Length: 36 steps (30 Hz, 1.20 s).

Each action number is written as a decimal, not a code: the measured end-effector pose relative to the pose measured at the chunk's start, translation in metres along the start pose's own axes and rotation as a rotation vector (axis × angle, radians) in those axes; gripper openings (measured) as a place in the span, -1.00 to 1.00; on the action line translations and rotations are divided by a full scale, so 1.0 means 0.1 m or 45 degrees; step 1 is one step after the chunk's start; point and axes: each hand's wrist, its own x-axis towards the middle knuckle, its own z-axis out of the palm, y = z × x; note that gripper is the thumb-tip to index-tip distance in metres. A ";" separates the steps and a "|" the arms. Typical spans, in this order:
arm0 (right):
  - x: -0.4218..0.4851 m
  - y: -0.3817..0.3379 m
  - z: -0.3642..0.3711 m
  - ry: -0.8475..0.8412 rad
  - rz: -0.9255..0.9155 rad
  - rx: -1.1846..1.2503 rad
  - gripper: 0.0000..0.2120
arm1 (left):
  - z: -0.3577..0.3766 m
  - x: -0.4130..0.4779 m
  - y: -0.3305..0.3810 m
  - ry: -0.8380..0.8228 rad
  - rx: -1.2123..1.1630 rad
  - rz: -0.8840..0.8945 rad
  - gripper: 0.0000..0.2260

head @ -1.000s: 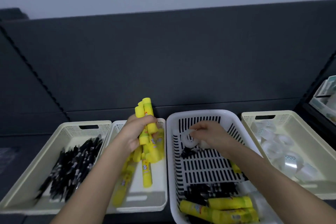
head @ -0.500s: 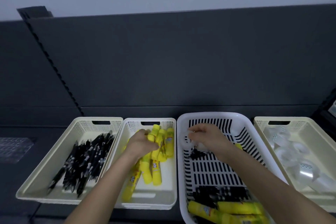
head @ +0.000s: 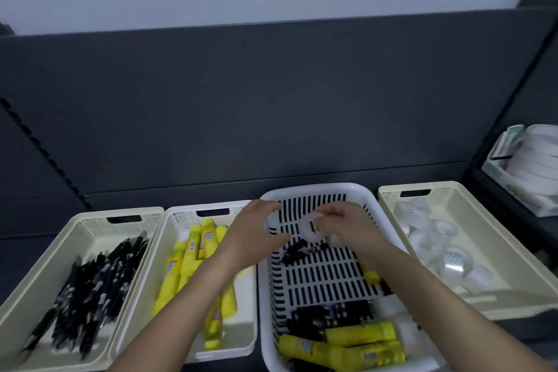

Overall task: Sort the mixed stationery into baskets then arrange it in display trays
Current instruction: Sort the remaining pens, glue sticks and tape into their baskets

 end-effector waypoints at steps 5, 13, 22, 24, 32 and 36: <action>-0.04 0.11 -0.42 0.242 -0.054 -0.020 -0.84 | 0.28 0.14 0.22 -0.085 0.033 0.182 -0.55; 0.00 0.50 -1.20 0.724 0.000 -0.444 -0.71 | 0.63 0.29 0.44 -0.265 0.028 0.241 -0.56; 0.01 0.81 -1.49 0.769 0.175 -0.650 -0.63 | 0.77 0.35 0.49 -0.323 0.017 0.250 -0.58; -0.02 0.80 -1.49 0.771 0.181 -0.709 -0.63 | 0.78 0.36 0.48 -0.328 0.015 0.242 -0.58; -0.16 0.52 -1.21 0.735 -0.135 -0.710 -0.71 | 0.89 0.39 0.41 -0.361 0.009 0.226 -0.55; -0.19 0.50 -0.86 0.623 -0.229 -0.654 -0.72 | 0.96 0.31 0.23 -0.431 0.122 0.078 -0.52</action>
